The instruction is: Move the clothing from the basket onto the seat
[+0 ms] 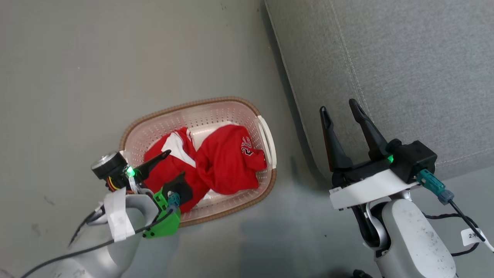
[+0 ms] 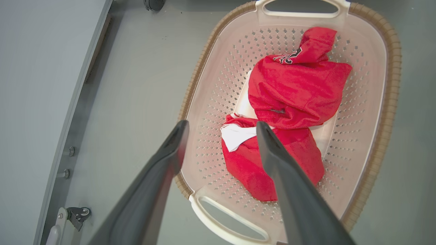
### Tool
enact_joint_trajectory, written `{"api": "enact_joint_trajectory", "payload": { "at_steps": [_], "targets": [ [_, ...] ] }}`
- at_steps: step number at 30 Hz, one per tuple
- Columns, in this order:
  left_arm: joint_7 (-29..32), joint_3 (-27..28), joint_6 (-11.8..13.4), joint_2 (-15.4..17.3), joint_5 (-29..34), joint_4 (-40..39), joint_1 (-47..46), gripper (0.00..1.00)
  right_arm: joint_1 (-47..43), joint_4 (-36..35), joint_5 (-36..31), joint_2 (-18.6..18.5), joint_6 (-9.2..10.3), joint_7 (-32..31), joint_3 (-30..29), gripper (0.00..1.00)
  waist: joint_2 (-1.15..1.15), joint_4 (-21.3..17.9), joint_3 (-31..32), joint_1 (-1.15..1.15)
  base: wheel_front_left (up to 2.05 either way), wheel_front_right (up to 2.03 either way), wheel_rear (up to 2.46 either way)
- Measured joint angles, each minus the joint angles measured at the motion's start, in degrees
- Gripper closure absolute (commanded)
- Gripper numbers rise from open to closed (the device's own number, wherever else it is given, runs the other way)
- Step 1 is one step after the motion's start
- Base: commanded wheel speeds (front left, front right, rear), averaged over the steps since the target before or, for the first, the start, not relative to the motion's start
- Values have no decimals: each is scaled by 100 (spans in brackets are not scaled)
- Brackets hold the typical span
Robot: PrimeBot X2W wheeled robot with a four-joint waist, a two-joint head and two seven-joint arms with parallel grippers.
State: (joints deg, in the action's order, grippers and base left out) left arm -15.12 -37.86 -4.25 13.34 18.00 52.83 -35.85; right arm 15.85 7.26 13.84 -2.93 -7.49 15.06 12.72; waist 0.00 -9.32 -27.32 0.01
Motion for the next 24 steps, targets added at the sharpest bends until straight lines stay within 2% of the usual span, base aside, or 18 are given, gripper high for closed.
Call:
{"api": "enact_joint_trajectory", "payload": {
  "at_steps": [5, 11, 16, 24],
  "targets": [
    [-1, -684, -245, -12, 461, 900, -1014, 0, 186, -65, 132, 1, 0, -1, 98, 0, 0, -134, -673, 0, 0, 0, 0],
    [0, -1454, -313, -22, 775, 1755, -1835, 0, 374, -153, 339, 4, 0, -1, 275, 0, 0, -291, -1371, 0, 0, 0, 0],
    [-1, -2045, -314, -8, 701, 2003, -2202, 0, 430, -179, 537, -2, 0, 0, 365, 0, 0, -438, -1830, 1, 0, 0, 0],
    [152, -2842, -316, 220, 452, 2093, -2709, 0, 549, -179, 732, 3, 0, 0, 557, 0, 0, -731, -2336, 0, 0, 0, 0]
  ]
}}
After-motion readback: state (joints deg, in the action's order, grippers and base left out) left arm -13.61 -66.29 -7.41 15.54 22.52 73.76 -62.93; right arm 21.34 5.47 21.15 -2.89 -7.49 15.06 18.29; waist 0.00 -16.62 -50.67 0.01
